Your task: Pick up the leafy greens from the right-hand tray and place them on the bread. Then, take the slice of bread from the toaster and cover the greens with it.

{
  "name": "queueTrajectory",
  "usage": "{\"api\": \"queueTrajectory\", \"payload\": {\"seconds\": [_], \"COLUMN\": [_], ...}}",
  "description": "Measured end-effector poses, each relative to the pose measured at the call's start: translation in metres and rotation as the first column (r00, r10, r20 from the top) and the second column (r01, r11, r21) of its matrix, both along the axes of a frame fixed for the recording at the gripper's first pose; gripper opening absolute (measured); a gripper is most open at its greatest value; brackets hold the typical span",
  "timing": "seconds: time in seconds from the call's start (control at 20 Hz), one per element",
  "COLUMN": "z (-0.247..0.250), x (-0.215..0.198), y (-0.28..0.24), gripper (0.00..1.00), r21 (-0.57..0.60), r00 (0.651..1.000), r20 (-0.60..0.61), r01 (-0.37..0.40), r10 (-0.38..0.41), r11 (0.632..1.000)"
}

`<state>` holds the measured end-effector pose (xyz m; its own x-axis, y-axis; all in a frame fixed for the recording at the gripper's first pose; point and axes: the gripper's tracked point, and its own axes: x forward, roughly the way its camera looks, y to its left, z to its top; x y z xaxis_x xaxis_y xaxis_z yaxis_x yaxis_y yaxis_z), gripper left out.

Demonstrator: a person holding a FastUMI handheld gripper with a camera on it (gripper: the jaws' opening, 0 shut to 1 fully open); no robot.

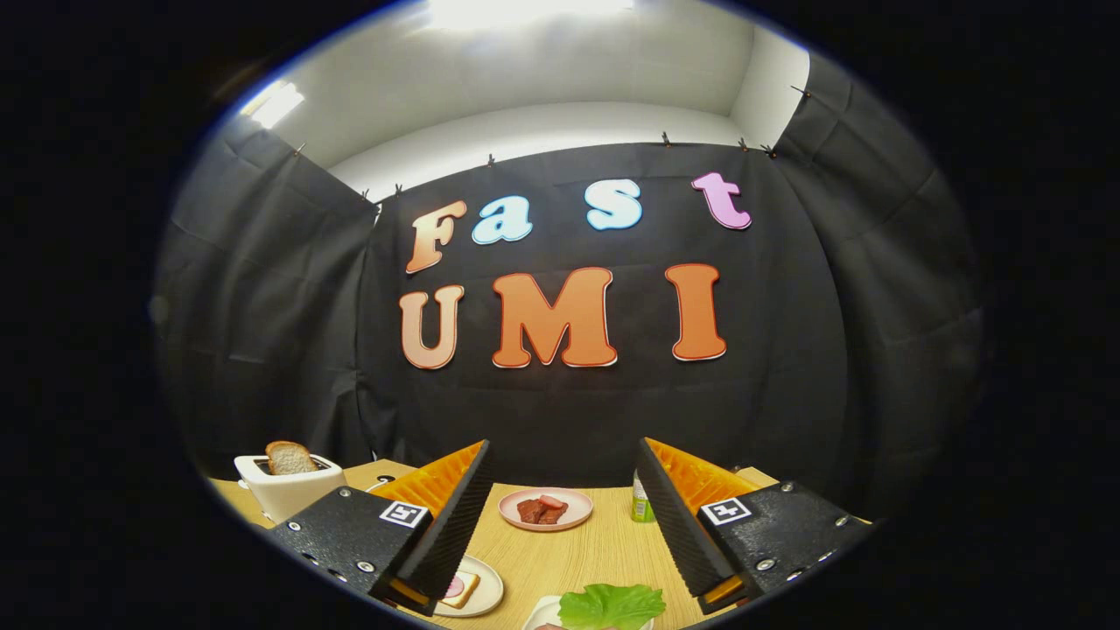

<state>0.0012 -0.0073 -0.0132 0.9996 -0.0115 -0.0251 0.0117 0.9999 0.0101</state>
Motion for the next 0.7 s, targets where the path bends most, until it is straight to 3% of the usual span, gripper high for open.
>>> {"api": "queueTrajectory", "payload": {"seconds": [0.35,0.7], "z": [-0.018,-0.072], "x": [-0.003,0.0], "y": [-0.013,-0.03], "gripper": [0.98,0.98], "r21": [0.005,0.047], "r00": [0.998,0.959], "r20": [-0.066,-0.281], "r01": [0.02,0.052], "r10": [-0.02,-0.037], "r11": [1.0,0.998]}}
